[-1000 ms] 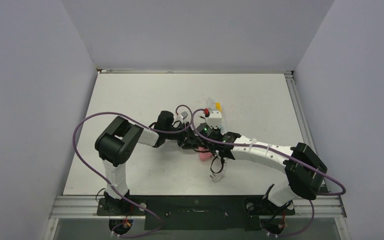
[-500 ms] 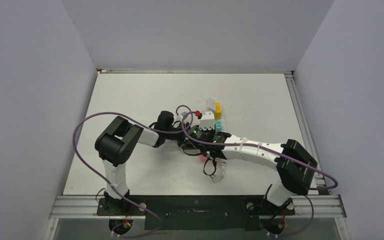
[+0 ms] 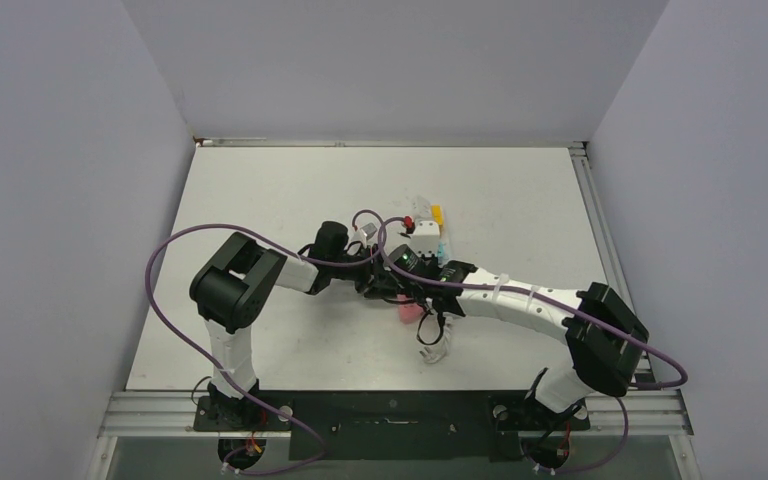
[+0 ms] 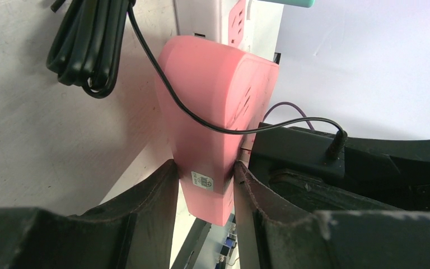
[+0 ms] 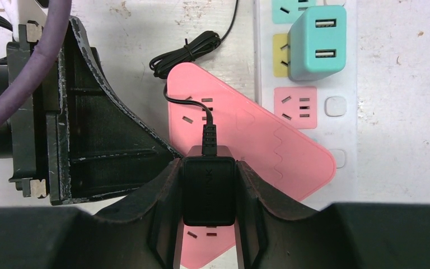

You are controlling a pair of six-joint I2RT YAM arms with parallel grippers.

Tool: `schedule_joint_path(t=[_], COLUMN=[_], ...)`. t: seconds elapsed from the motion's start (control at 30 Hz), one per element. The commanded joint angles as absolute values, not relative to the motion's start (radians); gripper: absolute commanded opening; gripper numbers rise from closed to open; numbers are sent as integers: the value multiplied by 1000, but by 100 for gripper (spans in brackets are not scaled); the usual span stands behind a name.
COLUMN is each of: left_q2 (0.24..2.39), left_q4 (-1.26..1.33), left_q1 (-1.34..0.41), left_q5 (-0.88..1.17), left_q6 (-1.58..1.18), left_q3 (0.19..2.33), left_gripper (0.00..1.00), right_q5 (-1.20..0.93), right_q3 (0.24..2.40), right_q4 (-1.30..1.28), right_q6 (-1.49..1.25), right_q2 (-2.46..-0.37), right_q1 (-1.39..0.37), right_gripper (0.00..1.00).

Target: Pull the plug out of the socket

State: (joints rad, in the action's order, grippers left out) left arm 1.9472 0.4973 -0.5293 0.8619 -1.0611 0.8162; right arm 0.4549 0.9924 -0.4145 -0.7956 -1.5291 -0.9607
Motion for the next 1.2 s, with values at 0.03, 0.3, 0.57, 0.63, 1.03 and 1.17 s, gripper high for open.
schedule_joint_path(t=[0.03, 0.3, 0.57, 0.63, 1.03, 1.17], left_q2=[1931, 1931, 1930, 1930, 1917, 1914], left_q4=[458, 452, 447, 443, 342, 331], left_q1=[-541, -540, -540, -540, -540, -540], left_q5=[836, 836, 836, 831, 792, 787], left_q6=[-1019, -1012, -1011, -1010, -956, -949], left_q3=[833, 834, 836, 835, 850, 854], left_gripper=[0, 0, 0, 0, 0, 0], right_q5=[459, 551, 548, 540, 492, 491], right_q3=[1031, 1114, 1098, 1092, 1042, 1036], right_q4=[-385, -469, -459, -455, -411, -407], right_q6=[-803, -796, -799, -799, -798, -796], right_q2=[-1510, -1586, -1571, -1562, -1493, -1486], right_q1=[-974, -1033, -1032, -1027, -978, -977], right_gripper=[5, 5, 5, 5, 5, 5])
